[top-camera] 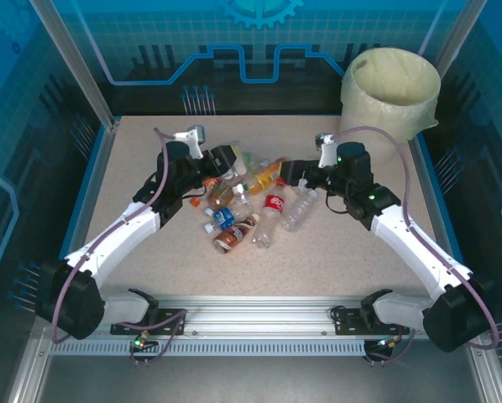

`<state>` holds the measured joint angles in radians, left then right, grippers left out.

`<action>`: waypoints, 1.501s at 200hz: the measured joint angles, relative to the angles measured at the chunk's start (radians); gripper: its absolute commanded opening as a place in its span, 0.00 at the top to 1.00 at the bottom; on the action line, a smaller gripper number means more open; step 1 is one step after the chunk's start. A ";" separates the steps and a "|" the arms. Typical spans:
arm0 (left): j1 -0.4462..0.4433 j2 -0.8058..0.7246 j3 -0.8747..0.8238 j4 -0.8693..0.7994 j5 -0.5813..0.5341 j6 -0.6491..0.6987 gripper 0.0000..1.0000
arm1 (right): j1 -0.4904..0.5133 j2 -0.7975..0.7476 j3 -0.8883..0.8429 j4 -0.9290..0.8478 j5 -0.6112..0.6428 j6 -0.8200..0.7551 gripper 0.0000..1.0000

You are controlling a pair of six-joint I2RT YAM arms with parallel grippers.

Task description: Put the plastic bottles in the bin

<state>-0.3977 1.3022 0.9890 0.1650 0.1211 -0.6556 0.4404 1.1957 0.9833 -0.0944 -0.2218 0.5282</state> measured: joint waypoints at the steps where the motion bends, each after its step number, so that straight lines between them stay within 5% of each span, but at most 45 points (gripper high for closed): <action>1: -0.001 0.001 0.001 0.002 0.000 0.000 0.53 | 0.002 0.000 -0.002 0.003 -0.002 0.001 0.00; 109: -0.077 0.027 0.036 0.073 0.034 -0.041 0.53 | 0.201 0.137 -0.042 0.351 0.012 0.039 0.01; 207: -0.079 0.027 0.036 0.109 0.034 -0.076 0.53 | 0.234 0.212 -0.013 0.441 0.112 0.018 0.37; 266: -0.079 0.042 0.022 0.138 0.034 -0.103 0.52 | 0.235 0.212 -0.006 0.407 0.132 -0.005 0.47; 300: -0.078 0.050 0.022 0.141 0.038 -0.114 0.36 | 0.235 0.211 0.007 0.369 0.140 -0.014 0.52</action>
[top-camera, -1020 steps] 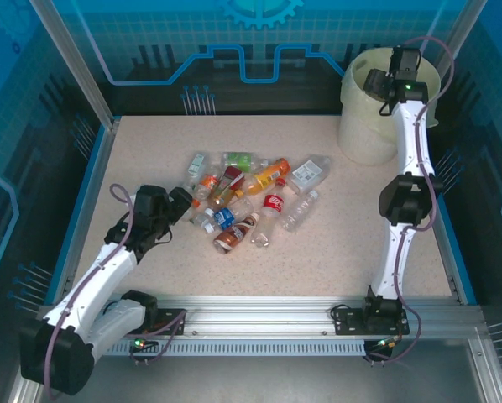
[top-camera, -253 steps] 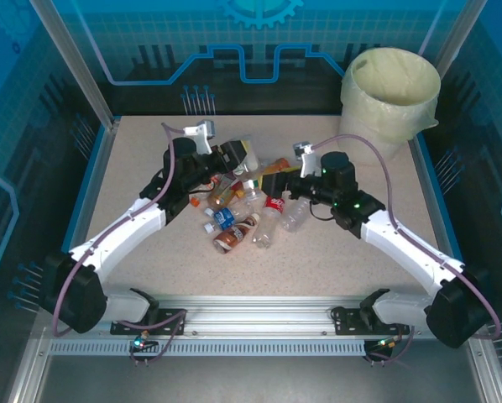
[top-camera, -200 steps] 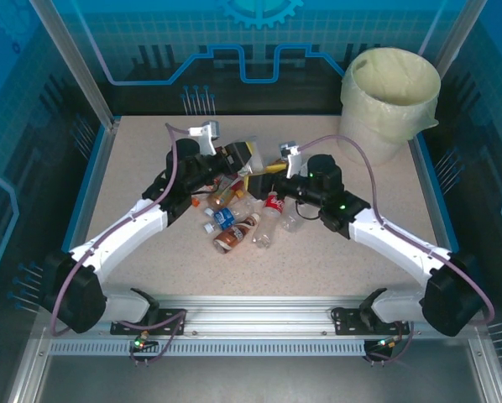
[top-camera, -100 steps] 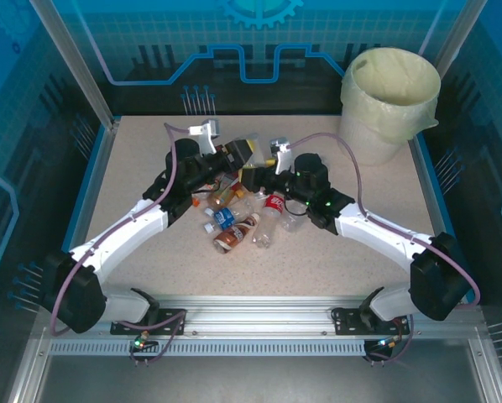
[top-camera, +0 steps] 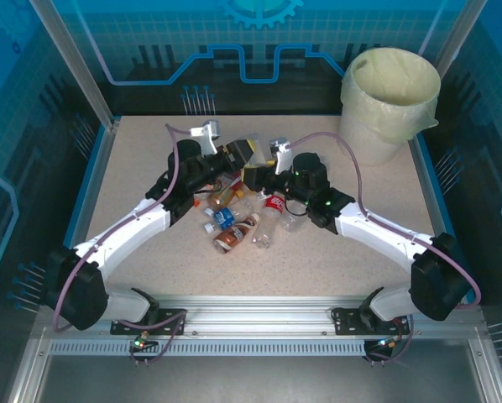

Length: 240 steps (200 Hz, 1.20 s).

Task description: Put the plastic bottles in the bin

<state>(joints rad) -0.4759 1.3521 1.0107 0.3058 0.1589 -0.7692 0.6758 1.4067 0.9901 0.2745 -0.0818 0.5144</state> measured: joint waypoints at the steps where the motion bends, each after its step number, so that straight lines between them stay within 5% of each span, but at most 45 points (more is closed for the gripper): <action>1: 0.000 0.000 0.000 0.000 0.000 0.000 0.35 | 0.000 0.000 0.000 -0.001 0.000 -0.001 0.52; 56: 0.000 0.007 0.014 -0.041 0.000 -0.004 0.17 | 0.000 0.000 0.014 -0.083 0.031 -0.064 0.56; 73: 0.000 0.007 0.023 -0.055 0.004 0.012 0.01 | 0.000 0.000 0.018 -0.100 0.044 -0.079 0.56; 145: 0.050 -0.133 0.029 -0.219 -0.142 0.055 0.01 | -0.045 -0.042 0.022 -0.233 0.128 -0.126 0.57; 190: 0.088 -0.256 -0.026 -0.315 -0.321 0.110 0.01 | -0.183 -0.066 0.074 -0.311 0.153 -0.147 0.57; 240: 0.092 -0.299 -0.084 -0.407 -0.391 0.158 0.01 | -0.360 -0.018 0.271 -0.436 0.153 -0.181 0.57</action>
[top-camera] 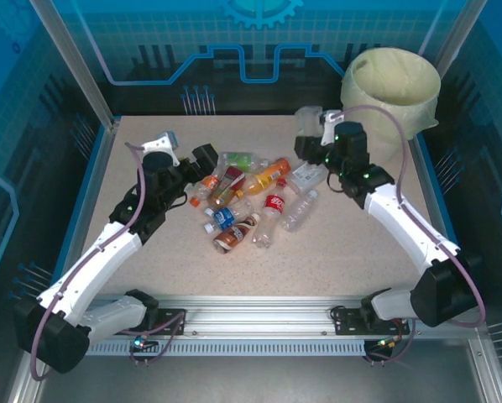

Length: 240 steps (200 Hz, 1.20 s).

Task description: Put the plastic bottles in the bin

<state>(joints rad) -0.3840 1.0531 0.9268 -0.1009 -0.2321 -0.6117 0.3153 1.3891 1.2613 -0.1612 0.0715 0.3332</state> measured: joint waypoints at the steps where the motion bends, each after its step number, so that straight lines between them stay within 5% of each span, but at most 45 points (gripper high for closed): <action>1: 0.000 -0.001 -0.001 -0.001 0.000 0.001 0.01 | -0.005 0.005 0.010 -0.003 0.000 -0.002 0.57; 80: 0.016 -0.069 -0.060 -0.061 -0.041 0.009 0.01 | -0.211 0.289 0.550 -0.164 -0.053 -0.055 0.56; 146: 0.045 -0.105 -0.092 -0.097 -0.045 0.003 0.01 | -0.347 0.530 0.950 -0.334 0.040 -0.065 0.54; 240: 0.070 -0.101 -0.139 -0.113 -0.037 -0.045 0.01 | -0.389 0.674 1.047 -0.423 0.282 -0.014 0.50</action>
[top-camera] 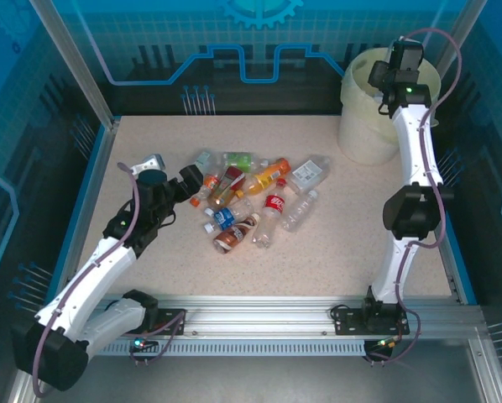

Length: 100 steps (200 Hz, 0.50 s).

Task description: Put the plastic bottles in the bin

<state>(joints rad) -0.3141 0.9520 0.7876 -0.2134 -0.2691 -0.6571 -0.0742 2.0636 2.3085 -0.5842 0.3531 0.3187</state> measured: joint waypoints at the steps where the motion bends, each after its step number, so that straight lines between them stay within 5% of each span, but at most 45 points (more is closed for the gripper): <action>1: 0.000 0.000 0.000 0.000 0.000 0.000 0.01 | -0.002 0.000 0.000 0.000 0.002 0.002 0.50; 100: 0.004 0.055 0.000 0.000 0.021 -0.025 0.01 | -0.005 0.043 -0.008 0.031 0.174 0.048 0.46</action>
<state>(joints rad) -0.3103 1.0073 0.7876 -0.2131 -0.2478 -0.6823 -0.0795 2.1071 2.3005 -0.5529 0.5266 0.3672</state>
